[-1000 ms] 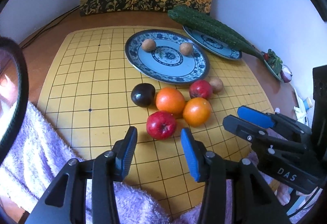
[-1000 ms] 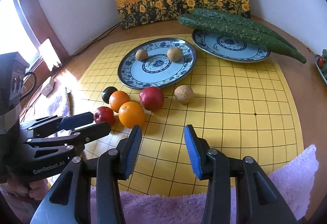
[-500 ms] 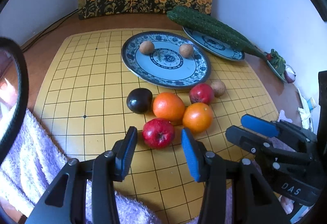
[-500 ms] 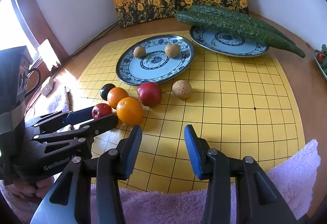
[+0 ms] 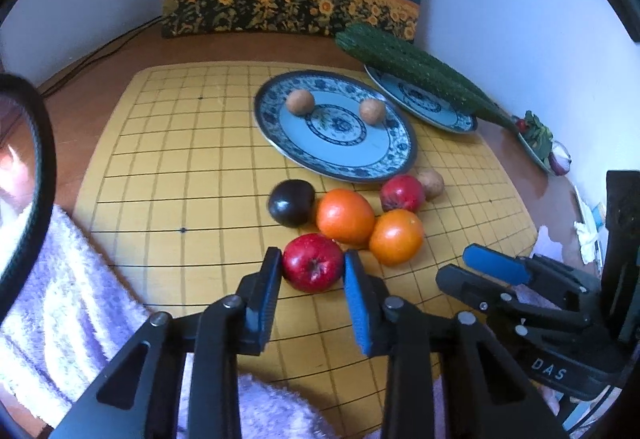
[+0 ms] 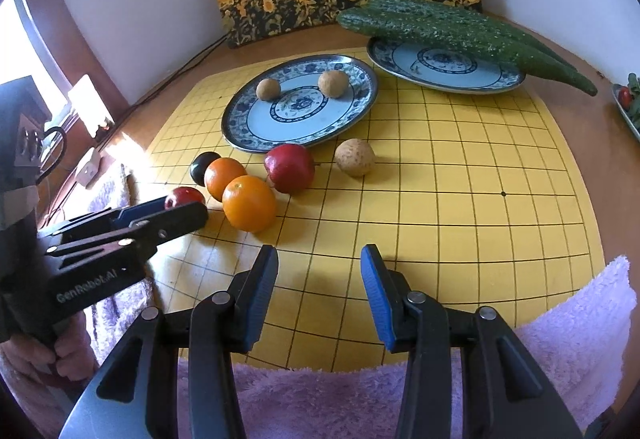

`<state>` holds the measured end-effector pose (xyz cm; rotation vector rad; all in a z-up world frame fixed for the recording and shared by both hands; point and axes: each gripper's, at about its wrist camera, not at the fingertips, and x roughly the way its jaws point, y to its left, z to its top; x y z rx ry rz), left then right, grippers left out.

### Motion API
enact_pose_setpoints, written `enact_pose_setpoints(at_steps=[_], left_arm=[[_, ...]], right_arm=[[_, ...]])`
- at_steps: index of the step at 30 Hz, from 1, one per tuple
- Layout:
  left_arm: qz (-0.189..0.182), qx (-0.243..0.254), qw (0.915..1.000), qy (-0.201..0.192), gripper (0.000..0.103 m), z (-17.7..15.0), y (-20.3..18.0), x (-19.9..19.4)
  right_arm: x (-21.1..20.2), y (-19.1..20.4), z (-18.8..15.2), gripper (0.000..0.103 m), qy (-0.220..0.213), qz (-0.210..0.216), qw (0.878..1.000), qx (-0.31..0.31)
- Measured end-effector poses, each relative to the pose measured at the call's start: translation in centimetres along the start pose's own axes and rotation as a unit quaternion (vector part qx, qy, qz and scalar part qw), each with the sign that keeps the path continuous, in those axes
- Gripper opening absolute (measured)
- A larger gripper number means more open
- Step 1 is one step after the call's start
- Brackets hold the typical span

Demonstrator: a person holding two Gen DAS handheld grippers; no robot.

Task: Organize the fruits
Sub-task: 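Grasp the red apple with the right tool while the left tool grasps an orange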

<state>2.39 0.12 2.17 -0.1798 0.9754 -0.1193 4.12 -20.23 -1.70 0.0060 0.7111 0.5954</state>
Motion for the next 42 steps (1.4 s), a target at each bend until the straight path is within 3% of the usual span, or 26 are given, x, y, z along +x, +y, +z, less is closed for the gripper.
enact_pose_setpoints(at_steps=[17, 34, 39, 42], left_arm=[[-0.004, -0.029, 0.9995, -0.014, 0.033, -0.2, 3.0, -1.5], [-0.013, -0.035, 0.9991, -0.018, 0.033, -0.3, 3.4, -1.9], [-0.012, -0.035, 0.9992, -0.017, 0.033, -0.4, 3.3, -1.9], [-0.012, -0.035, 0.9992, -0.017, 0.033, -0.4, 3.3, -1.9]], right_arm=[[1.8, 3.6, 0.6, 0.045, 0.005, -0.006, 0.999, -0.036], [2.8, 4.4, 1.5, 0.045, -0.015, 0.006, 1.0, -0.012], [2.8, 3.9, 1.5, 0.035, -0.019, 0.01, 1.0, -0.002], [2.7, 3.6, 1.4, 0.035, -0.023, 0.022, 0.999, 0.006]])
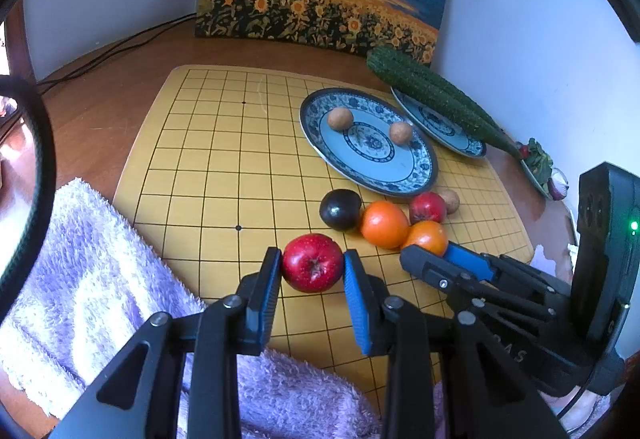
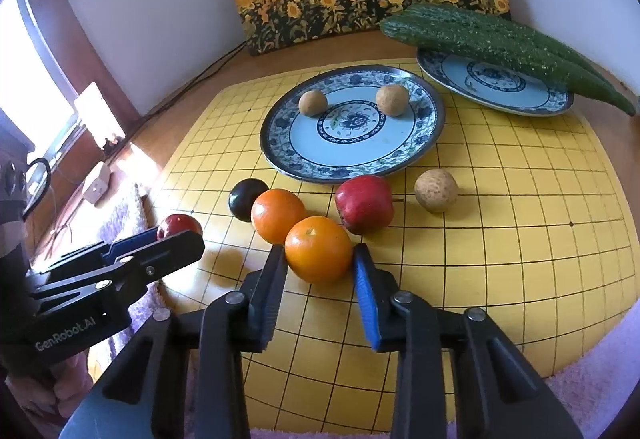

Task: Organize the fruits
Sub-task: 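Grasp the red apple with the right tool while the left tool grasps an orange, then carry the red apple with the right tool while the left tool carries the orange to the plate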

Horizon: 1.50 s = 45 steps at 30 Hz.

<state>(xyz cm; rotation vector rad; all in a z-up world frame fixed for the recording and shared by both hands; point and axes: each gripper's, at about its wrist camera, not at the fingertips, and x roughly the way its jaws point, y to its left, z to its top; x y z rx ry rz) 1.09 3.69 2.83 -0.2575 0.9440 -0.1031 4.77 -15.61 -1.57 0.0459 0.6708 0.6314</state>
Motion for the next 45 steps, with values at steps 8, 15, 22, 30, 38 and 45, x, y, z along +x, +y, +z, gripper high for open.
enact_pose_setpoints(at_steps=[8, 15, 22, 30, 38, 45], left_arm=[[0.001, 0.007, 1.0, -0.001, 0.033, 0.0, -0.3, 0.0], [0.001, 0.017, 0.9999, -0.002, 0.033, -0.1, -1.2, -0.3], [0.001, 0.025, 0.9997, -0.001, 0.033, -0.2, -2.1, -0.4], [-0.005, 0.03, 0.9995, -0.01, 0.033, 0.1, -2.9, -0.9], [-0.001, 0.036, 0.9991, -0.021, 0.033, 1.8, -3.6, -1.0], [0.001, 0.04, 0.9988, -0.028, 0.033, 3.3, -3.9, -0.8]], right_arm=[[-0.9, -0.6, -0.6, 0.034, -0.006, 0.016, 1.0, 0.004], [-2.1, -1.2, -1.0, 0.034, -0.017, 0.021, 1.0, 0.004], [-3.2, -1.5, -1.3, 0.034, -0.026, 0.026, 0.999, 0.005], [-4.4, -1.8, -1.0, 0.034, -0.041, 0.031, 0.999, 0.002], [-5.4, -1.9, 0.1, 0.034, -0.053, 0.028, 0.998, -0.012], [-5.6, -2.1, 1.3, 0.034, -0.06, 0.026, 0.998, -0.017]])
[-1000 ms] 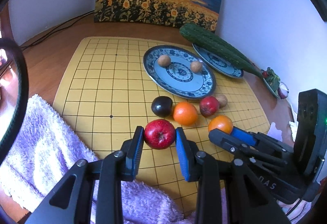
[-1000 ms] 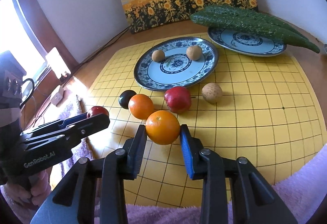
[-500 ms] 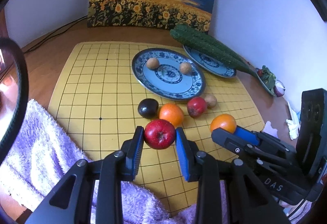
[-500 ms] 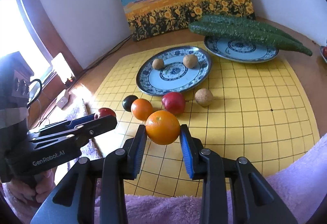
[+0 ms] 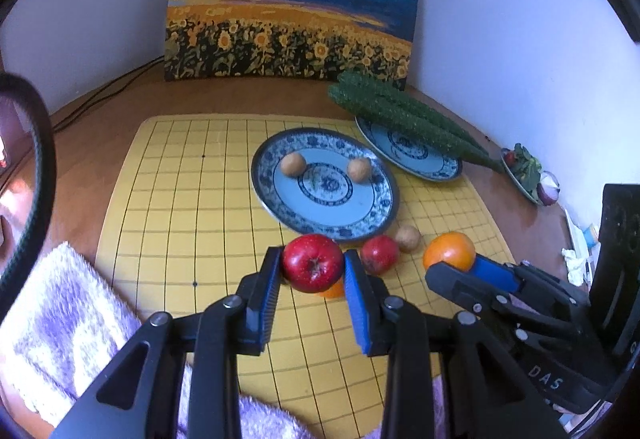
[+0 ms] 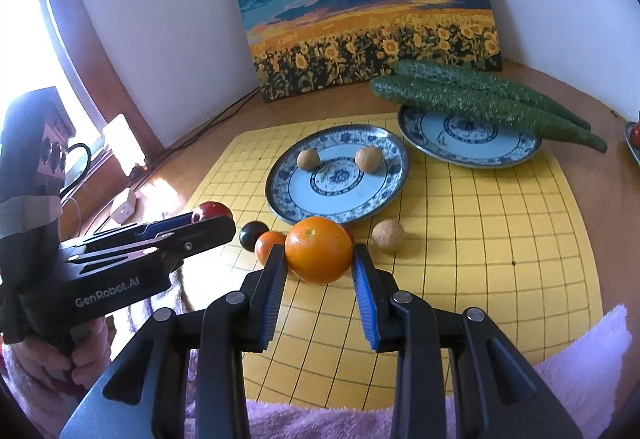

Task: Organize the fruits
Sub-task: 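Carry the red apple with the right tool while the left tool carries the orange to the plate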

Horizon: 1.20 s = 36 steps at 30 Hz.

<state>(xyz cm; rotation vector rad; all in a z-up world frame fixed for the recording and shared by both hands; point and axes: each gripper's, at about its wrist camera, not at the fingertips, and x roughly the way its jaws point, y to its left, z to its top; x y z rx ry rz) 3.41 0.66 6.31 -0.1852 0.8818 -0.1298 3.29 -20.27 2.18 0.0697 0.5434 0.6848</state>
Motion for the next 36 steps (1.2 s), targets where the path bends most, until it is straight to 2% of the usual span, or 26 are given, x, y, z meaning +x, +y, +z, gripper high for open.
enact_pose_setpoints(at_steps=[21, 36], left_arm=[[0.005, 0.016, 0.9998, -0.007, 0.033, 5.2, -0.3, 3.2], [0.006, 0.011, 0.9999, 0.005, 0.032, 8.1, 0.7, 8.3]], right_arm=[[2.2, -0.9, 4.6, 0.034, -0.005, -0.023, 1.0, -0.019], [6.2, -2.1, 7.5, 0.034, 0.004, -0.037, 0.999, -0.033]])
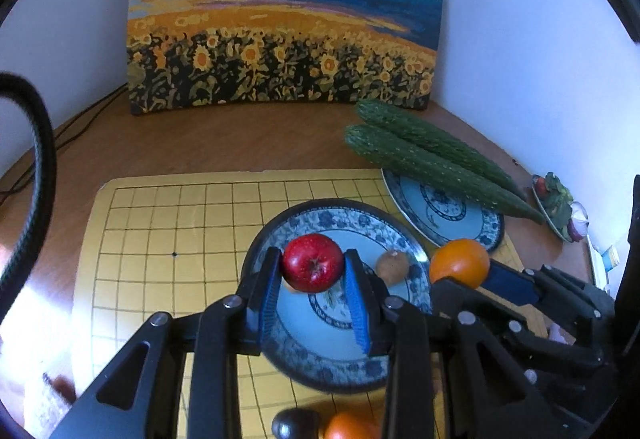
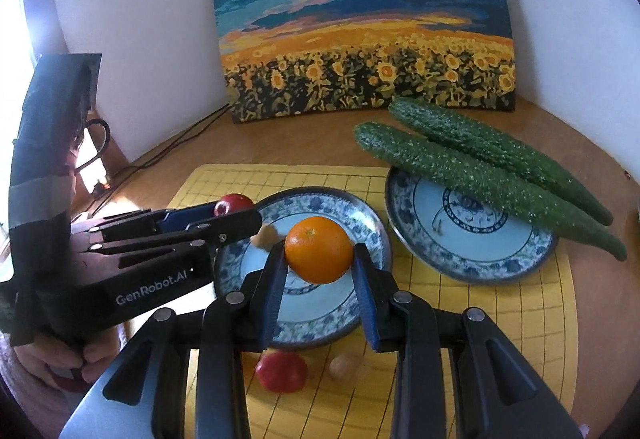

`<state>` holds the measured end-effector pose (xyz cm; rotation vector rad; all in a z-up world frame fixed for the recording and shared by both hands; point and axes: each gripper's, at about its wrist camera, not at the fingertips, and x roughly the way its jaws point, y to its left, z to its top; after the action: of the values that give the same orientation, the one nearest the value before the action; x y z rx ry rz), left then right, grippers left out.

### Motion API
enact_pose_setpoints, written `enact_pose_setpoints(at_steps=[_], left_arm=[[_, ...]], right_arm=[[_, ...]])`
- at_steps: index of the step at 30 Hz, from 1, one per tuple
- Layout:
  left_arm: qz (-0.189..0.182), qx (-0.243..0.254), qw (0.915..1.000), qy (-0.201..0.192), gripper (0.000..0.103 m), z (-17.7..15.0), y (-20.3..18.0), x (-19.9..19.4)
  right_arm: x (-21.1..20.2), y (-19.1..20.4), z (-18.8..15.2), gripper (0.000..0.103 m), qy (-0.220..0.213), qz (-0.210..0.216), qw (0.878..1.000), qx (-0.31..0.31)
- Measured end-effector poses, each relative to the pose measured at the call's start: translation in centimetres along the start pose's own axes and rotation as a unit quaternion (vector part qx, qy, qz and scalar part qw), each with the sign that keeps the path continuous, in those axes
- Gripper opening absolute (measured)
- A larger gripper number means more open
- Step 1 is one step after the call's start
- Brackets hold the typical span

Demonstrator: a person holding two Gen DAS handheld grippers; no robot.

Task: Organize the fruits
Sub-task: 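Carry the red apple with the right tool while the left tool carries the orange to the plate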

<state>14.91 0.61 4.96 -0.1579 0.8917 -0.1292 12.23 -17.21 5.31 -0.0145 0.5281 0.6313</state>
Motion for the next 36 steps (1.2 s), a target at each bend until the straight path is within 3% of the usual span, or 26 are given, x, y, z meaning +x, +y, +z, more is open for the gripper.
enact_pose_setpoints(at_steps=[16, 36], left_arm=[[0.004, -0.004, 1.0, 0.005, 0.033, 0.4, 0.5, 2.8], [0.011, -0.004, 0.9998, 0.017, 0.032, -0.2, 0.7, 4.0]], right_arm=[[4.0, -1.9, 1.0, 0.034, 0.009, -0.018, 1.0, -0.02], [5.4, -2.2, 1.5, 0.034, 0.009, -0.028, 0.999, -0.026]])
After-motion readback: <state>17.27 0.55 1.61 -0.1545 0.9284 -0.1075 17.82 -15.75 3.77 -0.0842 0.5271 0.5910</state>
